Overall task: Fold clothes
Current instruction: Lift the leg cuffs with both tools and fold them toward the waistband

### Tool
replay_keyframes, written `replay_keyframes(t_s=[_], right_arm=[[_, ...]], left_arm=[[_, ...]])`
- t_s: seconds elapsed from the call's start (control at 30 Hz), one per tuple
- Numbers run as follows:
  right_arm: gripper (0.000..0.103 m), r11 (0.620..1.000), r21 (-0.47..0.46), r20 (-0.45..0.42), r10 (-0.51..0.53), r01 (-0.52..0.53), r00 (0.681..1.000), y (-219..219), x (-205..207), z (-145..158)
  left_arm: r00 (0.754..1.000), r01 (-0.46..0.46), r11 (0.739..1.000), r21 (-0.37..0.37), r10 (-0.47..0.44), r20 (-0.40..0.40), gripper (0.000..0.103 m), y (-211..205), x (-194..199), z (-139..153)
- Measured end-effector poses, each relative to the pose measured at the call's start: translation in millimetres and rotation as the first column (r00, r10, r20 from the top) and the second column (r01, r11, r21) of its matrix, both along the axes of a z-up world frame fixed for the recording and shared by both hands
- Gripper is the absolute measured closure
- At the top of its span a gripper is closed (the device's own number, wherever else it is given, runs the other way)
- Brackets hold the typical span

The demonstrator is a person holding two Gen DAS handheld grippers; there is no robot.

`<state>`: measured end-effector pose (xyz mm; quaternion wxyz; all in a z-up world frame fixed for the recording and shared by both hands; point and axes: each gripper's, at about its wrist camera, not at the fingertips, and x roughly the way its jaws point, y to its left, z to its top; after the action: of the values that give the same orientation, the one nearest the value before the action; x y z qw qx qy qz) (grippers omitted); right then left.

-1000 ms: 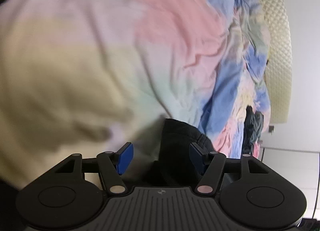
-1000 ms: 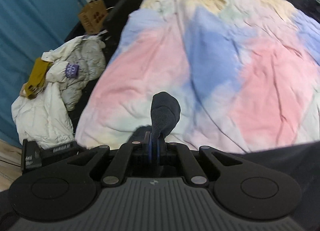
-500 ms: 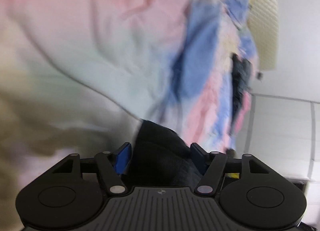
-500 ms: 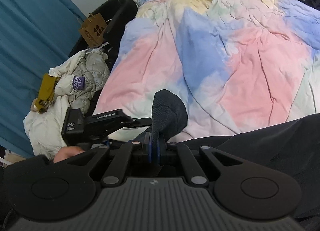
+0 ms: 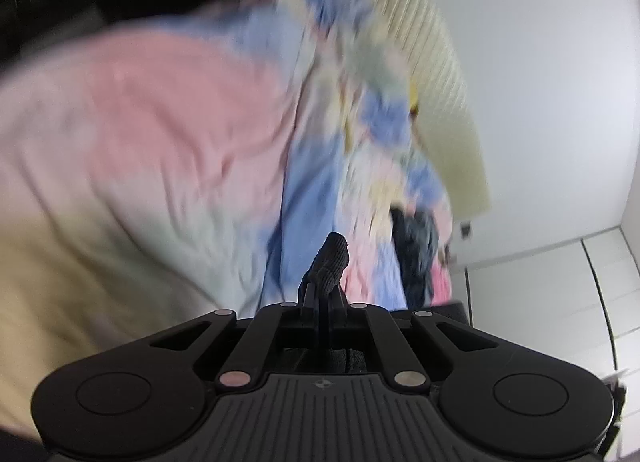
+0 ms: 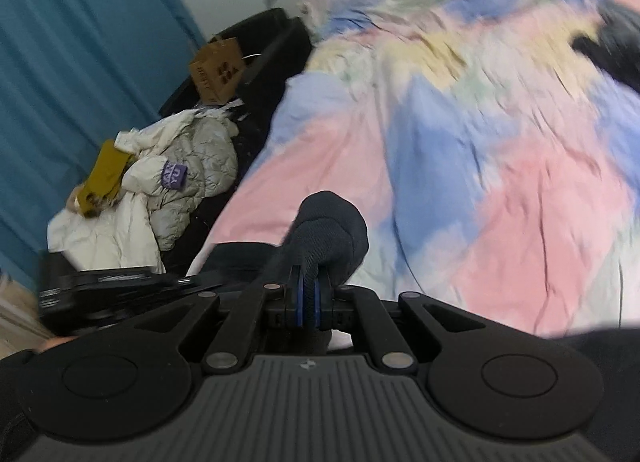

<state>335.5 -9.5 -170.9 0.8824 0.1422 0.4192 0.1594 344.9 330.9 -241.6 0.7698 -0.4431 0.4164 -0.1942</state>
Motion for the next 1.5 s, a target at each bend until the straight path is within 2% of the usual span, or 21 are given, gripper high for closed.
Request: replay_keyframes(t_s=[0.1,0.27,0.43,0.53,0.67,0.77,0.87,0.97,1.0,1.1,1.13,1.23,1.33,1.43,1.5], right_arm=[[0.098,0.990,-0.106,0.094,0.101,-0.091,0.990,43,14,25],[0.098,0.958,-0.197,0.216,0.251,-0.209,0.944,120,38,60],[0.098,0.917,-0.265,0.262,0.367,-0.299,0.892,199,51,75],[0.098,0.894,-0.298,0.251,0.411,-0.334,0.876,241,58,70],[0.098,0.849,-0.351,0.184,0.475,-0.394,0.861,288,61,37],[0.098,0.813,-0.388,0.119,0.511,-0.434,0.851,314,61,3],[0.098,0.794,-0.397,0.058,0.523,-0.461,0.850,334,62,-31],[0.098,0.772,-0.400,0.019,0.545,-0.493,0.838,353,61,-67],[0.098,0.769,-0.398,0.005,0.547,-0.500,0.837,357,62,-80],[0.096,0.793,-0.361,-0.030,0.516,-0.491,0.856,366,66,-122],[0.092,0.800,-0.354,-0.039,0.505,-0.485,0.862,369,66,-137],[0.085,0.832,-0.321,-0.051,0.462,-0.453,0.885,366,62,-146],[0.078,0.863,-0.286,-0.064,0.417,-0.417,0.907,362,58,-153],[0.077,0.876,-0.257,-0.046,0.411,-0.408,0.911,345,45,-128],[0.075,0.910,-0.180,-0.022,0.377,-0.375,0.926,321,35,-100]], left_arm=[[0.994,-0.090,0.996,-0.005,0.090,0.055,0.100,24,-31,31],[0.964,-0.255,0.961,-0.106,0.262,0.055,0.100,76,-84,64],[0.912,-0.395,0.910,-0.129,0.405,0.069,0.100,120,-126,80],[0.887,-0.450,0.883,-0.137,0.459,0.047,0.100,143,-145,78],[0.867,-0.495,0.861,-0.117,0.499,0.002,0.100,167,-167,64],[0.841,-0.540,0.833,-0.116,0.534,-0.085,0.100,182,-175,37],[0.811,-0.580,0.807,-0.108,0.560,-0.170,0.100,195,-180,5],[0.785,-0.604,0.794,-0.070,0.578,-0.223,0.100,205,-178,-29],[0.780,-0.606,0.795,-0.045,0.581,-0.231,0.100,209,-176,-40],[0.771,-0.591,0.806,0.038,0.578,-0.269,0.100,218,-168,-74],[0.767,-0.584,0.809,0.060,0.575,-0.285,0.100,221,-166,-86],[0.787,-0.540,0.838,0.083,0.537,-0.304,0.099,228,-160,-113],[0.809,-0.504,0.859,0.087,0.505,-0.303,0.099,235,-157,-122],[0.819,-0.483,0.872,0.075,0.480,-0.314,0.097,238,-161,-115],[0.837,-0.454,0.888,0.078,0.454,-0.307,0.094,239,-161,-105]])
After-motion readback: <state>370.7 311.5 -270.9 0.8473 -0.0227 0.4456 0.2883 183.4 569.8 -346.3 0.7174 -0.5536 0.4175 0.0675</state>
